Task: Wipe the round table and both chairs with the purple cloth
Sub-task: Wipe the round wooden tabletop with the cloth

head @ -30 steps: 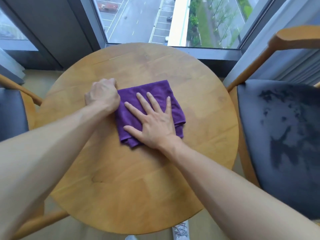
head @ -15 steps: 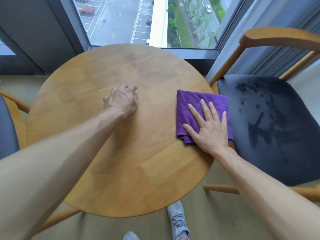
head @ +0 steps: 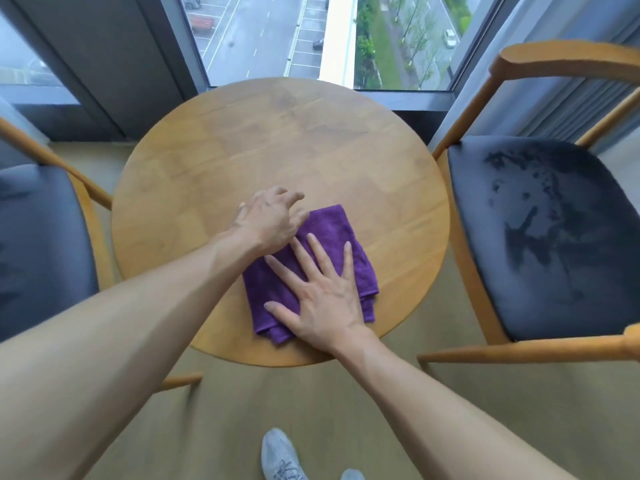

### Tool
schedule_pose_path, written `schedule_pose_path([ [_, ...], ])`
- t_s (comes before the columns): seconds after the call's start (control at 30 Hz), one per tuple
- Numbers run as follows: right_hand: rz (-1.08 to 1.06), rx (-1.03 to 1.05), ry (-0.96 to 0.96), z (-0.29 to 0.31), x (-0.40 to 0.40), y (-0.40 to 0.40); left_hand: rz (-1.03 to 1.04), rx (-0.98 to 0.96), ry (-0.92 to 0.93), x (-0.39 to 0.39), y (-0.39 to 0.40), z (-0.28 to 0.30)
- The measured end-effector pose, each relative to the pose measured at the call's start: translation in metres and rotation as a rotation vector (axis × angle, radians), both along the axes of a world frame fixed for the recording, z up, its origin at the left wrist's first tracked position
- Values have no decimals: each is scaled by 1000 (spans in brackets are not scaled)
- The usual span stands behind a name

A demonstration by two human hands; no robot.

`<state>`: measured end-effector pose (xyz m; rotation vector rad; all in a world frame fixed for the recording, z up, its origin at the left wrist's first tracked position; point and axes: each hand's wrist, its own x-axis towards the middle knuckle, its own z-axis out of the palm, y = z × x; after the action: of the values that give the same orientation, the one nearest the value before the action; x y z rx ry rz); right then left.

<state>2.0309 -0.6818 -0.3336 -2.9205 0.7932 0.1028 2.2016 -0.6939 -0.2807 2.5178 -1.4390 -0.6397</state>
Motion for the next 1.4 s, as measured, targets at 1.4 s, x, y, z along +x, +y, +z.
schedule_pose_path([
  [1.4, -602, 153, -75, -18, -21, -63, 15, 69, -307, -69, 146, -54],
])
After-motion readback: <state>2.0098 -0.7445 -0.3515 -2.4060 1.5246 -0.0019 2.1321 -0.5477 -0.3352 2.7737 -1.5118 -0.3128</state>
